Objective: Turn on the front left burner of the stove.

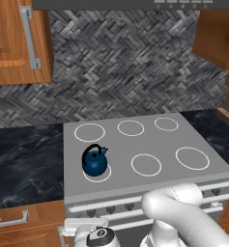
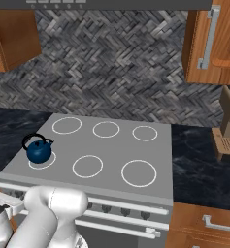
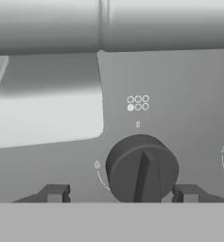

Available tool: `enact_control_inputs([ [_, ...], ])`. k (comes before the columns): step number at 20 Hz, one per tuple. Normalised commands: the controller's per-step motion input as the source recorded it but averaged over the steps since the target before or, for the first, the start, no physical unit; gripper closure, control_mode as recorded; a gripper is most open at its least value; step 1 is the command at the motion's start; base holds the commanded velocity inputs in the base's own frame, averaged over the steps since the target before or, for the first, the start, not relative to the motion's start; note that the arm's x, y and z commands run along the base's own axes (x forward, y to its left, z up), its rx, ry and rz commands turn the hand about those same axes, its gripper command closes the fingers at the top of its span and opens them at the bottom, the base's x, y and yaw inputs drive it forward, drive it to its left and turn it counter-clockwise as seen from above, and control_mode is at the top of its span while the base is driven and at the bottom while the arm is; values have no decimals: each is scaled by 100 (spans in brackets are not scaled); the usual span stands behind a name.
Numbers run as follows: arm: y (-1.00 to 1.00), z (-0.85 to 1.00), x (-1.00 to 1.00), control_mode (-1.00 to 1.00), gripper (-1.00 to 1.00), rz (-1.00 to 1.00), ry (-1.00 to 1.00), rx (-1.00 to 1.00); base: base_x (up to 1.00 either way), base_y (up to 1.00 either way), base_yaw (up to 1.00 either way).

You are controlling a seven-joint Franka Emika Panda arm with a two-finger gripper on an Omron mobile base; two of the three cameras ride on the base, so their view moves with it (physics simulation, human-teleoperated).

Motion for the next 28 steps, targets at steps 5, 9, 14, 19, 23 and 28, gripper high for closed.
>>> enact_control_inputs([
  [5, 0, 0, 16, -100, 100, 0, 2, 0, 0, 0, 0],
  [9, 0, 0, 0, -100, 100, 0, 1, 0, 0, 0, 0],
  [14, 6, 0, 0, -100, 100, 5, 1, -11, 0, 0, 0],
  [19, 13, 0, 1, -100, 100, 1, 12, -27, 0, 0, 0],
  [23, 20, 0, 12, -100, 100, 0, 23, -47, 0, 0, 0],
  [28, 23, 0, 15, -100, 100, 0, 12, -52, 0, 0, 0],
])
